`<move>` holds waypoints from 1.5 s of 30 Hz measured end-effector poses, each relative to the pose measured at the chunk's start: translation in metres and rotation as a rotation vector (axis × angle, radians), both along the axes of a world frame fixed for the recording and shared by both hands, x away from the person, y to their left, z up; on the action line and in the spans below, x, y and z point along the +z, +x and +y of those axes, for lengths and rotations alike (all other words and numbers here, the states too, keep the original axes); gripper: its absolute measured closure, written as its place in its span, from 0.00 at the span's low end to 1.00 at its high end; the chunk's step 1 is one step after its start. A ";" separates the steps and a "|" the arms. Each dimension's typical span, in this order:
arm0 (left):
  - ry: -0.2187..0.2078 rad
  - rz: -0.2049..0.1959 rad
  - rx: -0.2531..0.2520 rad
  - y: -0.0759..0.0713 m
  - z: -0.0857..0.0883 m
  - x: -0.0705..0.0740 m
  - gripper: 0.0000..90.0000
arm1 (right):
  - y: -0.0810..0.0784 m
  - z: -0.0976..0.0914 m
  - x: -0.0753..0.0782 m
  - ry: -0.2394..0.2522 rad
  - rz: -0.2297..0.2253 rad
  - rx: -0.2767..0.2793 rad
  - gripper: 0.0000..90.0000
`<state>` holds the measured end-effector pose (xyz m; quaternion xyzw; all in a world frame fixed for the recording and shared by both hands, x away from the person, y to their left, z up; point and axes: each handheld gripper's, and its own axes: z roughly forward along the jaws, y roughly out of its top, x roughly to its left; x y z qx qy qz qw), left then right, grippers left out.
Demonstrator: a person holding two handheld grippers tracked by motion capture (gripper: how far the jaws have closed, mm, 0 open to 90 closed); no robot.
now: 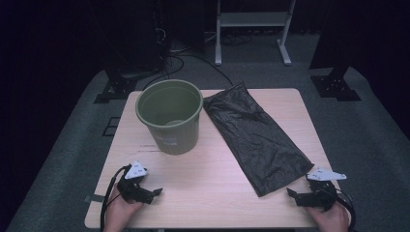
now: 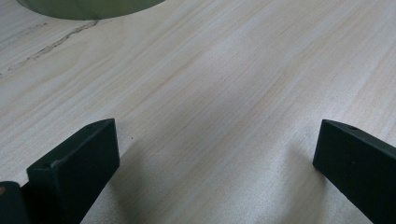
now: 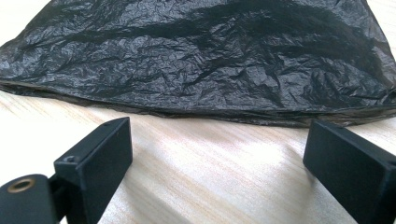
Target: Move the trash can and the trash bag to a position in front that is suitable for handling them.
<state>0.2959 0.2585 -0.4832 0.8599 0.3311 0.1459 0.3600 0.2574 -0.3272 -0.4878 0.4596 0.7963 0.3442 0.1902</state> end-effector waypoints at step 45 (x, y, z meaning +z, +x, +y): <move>-0.108 -0.056 0.056 0.028 0.002 0.123 0.00 | 0.000 0.000 0.000 -0.001 0.000 -0.003 0.07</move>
